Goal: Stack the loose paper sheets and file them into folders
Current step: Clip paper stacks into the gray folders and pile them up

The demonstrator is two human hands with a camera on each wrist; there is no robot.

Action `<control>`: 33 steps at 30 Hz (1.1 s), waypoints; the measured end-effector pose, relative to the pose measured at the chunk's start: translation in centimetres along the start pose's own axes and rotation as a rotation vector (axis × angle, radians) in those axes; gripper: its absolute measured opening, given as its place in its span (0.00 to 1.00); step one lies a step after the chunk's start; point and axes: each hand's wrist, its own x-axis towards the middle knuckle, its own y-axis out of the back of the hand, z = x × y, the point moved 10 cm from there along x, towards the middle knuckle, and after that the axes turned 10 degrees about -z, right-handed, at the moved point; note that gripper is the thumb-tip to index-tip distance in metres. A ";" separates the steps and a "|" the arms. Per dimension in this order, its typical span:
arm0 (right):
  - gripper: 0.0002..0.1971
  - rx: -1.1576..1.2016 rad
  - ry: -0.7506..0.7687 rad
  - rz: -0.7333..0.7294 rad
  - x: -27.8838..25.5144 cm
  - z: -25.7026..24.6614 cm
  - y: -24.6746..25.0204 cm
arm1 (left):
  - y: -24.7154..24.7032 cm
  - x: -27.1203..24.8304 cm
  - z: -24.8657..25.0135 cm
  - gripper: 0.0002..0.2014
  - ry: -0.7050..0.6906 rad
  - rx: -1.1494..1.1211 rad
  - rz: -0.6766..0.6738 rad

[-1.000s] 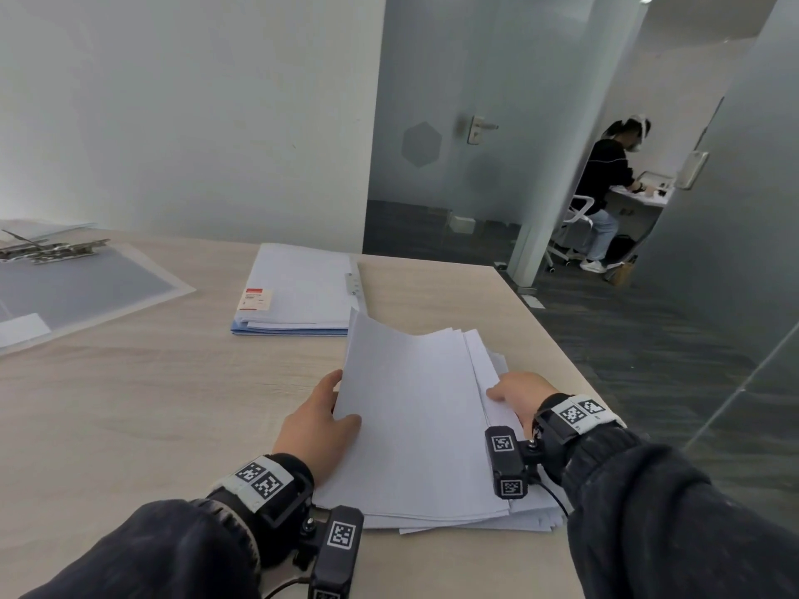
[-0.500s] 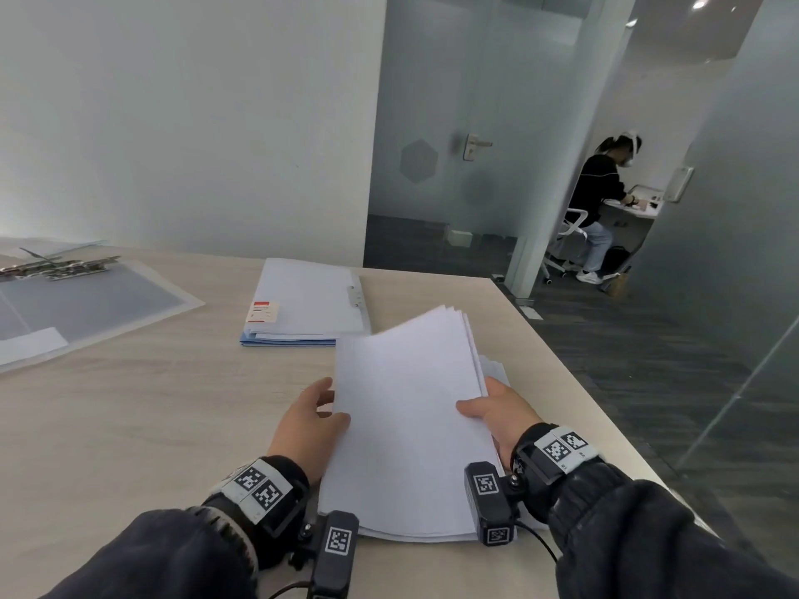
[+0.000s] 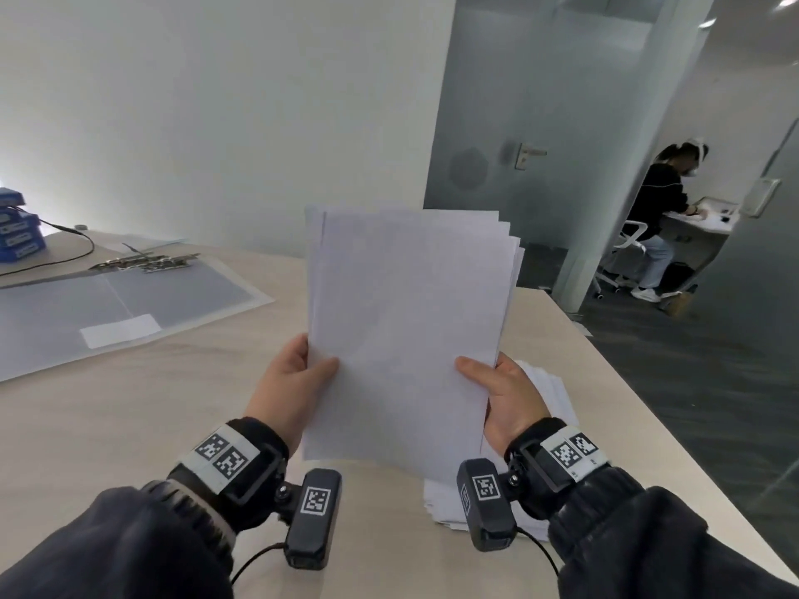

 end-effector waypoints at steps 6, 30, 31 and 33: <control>0.10 -0.083 0.021 -0.118 1.3 0.9 -5.3 | 3.7 -1.7 3.4 0.23 -0.130 0.040 -0.001; 0.28 -0.334 0.341 0.038 2.3 -9.4 -8.9 | 4.6 -1.8 4.4 0.17 -0.218 0.036 0.002; 0.33 -0.352 0.331 0.048 2.5 -9.8 -9.1 | 4.6 -1.7 4.5 0.16 -0.226 0.035 0.009; 0.39 -0.369 0.288 0.050 2.8 -10.4 -9.7 | 4.6 -1.5 4.8 0.13 -0.239 0.017 0.018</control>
